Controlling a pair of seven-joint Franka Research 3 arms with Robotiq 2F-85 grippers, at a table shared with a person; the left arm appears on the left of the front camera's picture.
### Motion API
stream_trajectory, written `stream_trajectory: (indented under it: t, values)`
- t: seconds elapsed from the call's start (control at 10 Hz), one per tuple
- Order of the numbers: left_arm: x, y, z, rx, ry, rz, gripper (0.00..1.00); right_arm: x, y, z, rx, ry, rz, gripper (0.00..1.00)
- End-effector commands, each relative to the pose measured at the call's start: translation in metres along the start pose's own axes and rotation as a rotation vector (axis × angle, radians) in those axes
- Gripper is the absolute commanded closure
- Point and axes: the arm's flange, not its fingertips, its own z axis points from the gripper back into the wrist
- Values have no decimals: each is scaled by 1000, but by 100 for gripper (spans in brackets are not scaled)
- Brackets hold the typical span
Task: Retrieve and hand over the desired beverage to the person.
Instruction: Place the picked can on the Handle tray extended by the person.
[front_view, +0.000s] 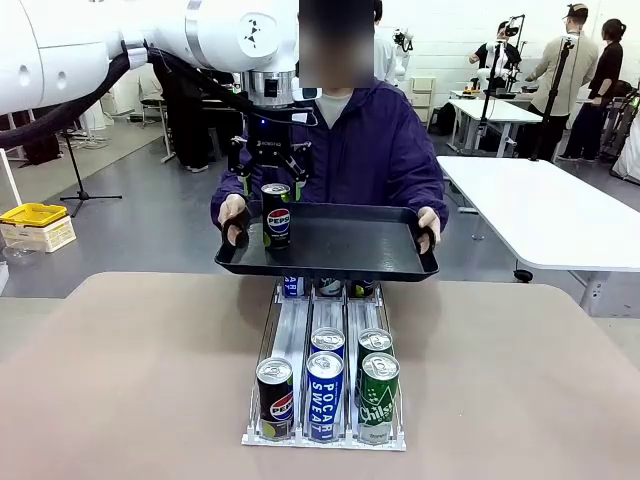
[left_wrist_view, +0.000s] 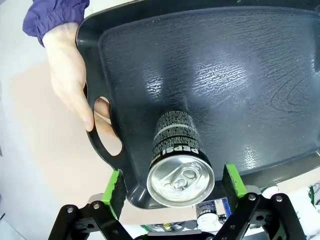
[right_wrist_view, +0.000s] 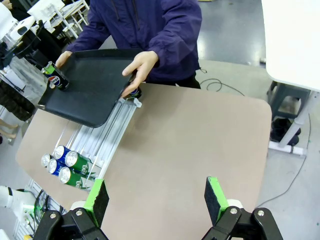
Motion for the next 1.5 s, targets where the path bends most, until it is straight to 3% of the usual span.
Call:
stream_trajectory:
  t: [0.0, 0.4, 0.8, 1.1, 1.3, 1.4]
  values:
    - [-24, -2, 30, 23, -21, -42, 0, 0, -2, -2, 28, -5, 3, 0]
    - [-167, 48, 72, -21, -141, -315, 0, 0, -2, -2, 28, -5, 3, 0]
    - [-247, 111, 60, -174, -218, -427, 0, 0, -2, -2, 28, -5, 3, 0]
    - [-262, 125, 65, -250, -223, -451, 0, 0, -2, -2, 28, -5, 3, 0]
    - [-249, 117, 70, -301, -190, -376, 0, 0, -2, -2, 28, -5, 3, 0]
    - [-263, 129, 66, -232, -226, -431, 0, 0, -2, -2, 28, -5, 3, 0]
